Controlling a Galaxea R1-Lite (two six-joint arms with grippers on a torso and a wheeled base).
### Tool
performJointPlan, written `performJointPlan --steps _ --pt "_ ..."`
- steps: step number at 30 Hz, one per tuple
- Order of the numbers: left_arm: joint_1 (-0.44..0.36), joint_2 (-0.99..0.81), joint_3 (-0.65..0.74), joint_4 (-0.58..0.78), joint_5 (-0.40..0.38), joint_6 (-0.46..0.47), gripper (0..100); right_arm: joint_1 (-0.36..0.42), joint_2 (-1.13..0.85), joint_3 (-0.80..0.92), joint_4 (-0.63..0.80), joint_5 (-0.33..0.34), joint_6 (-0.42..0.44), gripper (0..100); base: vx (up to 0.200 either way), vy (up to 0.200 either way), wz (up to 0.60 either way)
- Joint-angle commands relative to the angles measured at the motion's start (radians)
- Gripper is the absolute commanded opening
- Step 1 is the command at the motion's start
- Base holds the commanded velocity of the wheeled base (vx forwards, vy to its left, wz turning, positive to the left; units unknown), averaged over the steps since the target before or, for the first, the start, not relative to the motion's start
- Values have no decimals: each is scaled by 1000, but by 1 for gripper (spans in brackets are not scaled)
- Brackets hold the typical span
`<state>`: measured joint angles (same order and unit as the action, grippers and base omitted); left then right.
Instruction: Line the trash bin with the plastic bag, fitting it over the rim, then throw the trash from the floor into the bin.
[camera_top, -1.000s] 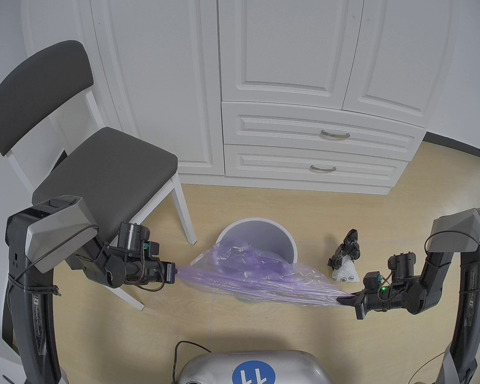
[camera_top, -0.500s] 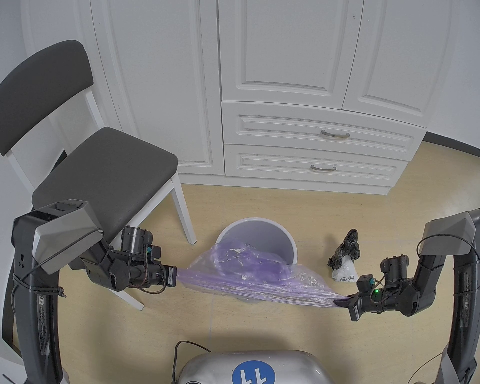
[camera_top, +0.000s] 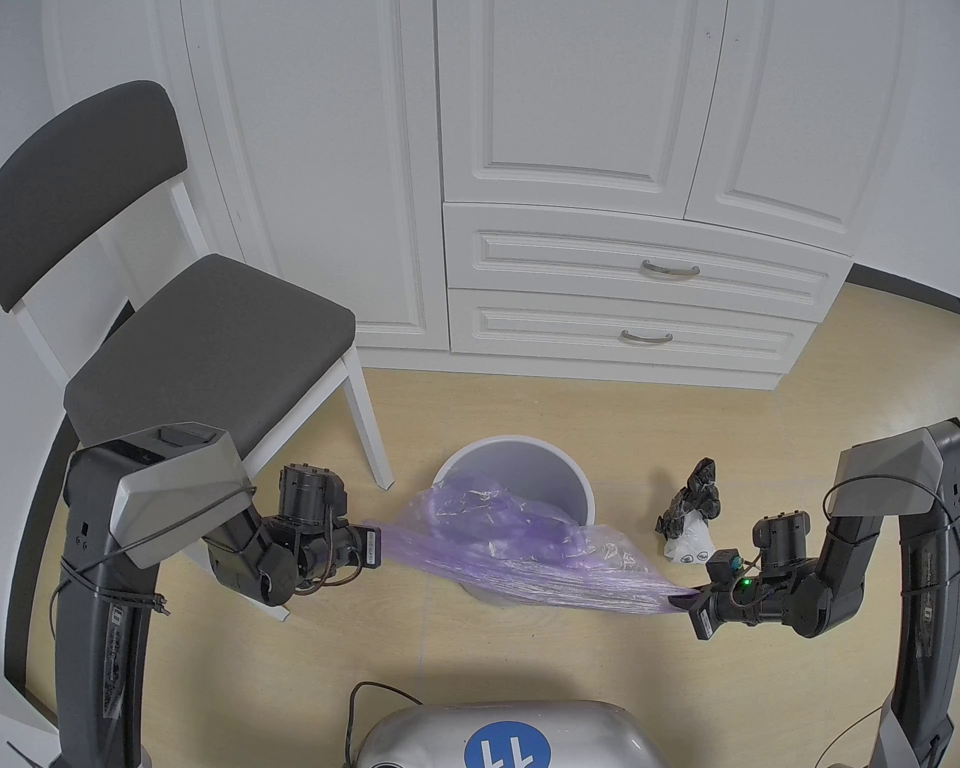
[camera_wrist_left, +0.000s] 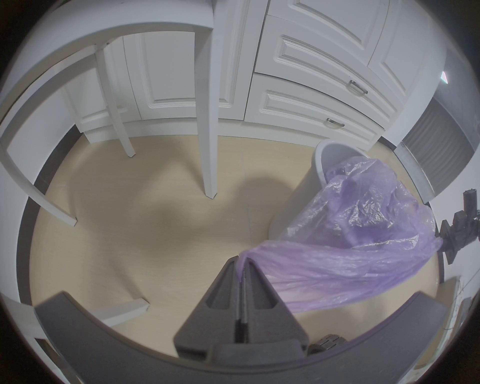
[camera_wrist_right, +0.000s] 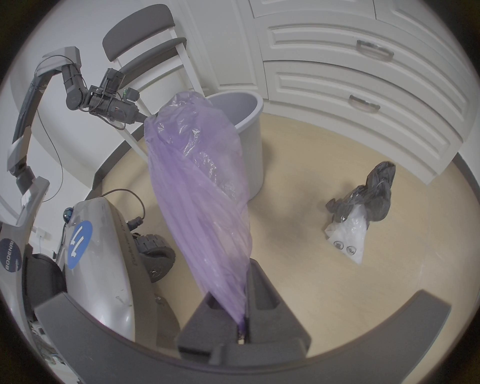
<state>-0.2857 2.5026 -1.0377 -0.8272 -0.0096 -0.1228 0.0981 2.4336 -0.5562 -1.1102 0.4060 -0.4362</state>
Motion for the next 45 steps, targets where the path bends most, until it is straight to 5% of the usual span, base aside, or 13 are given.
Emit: performJointPlan --steps 1,7,15,27,28,32,38,45 --pt "-32 41 -41 -10 7 -55 0 8 27 1 -108 -10 5 0 0 0 0" --pt "-39 41 -71 -10 10 -110 0 11 54 30 -247 -53 10 0 0 0 0" --pt "-47 41 -91 -102 10 -193 0 14 54 25 -258 -58 11 0 0 0 0" --pt "-39 52 -88 -108 8 -193 0 6 78 35 -296 -105 7 0 0 0 0" --pt "-39 52 -87 -108 8 -192 0 6 73 38 -296 -105 7 100 0 0 0" --pt "-38 52 -82 -108 7 -192 0 6 65 45 -304 -82 13 100 0 0 0" --pt "-39 52 -79 -108 7 -190 0 -72 94 84 -461 206 63 100 0 0 0" --pt "-39 55 -87 -104 7 -192 0 -190 39 76 -461 441 177 100 0 0 0"
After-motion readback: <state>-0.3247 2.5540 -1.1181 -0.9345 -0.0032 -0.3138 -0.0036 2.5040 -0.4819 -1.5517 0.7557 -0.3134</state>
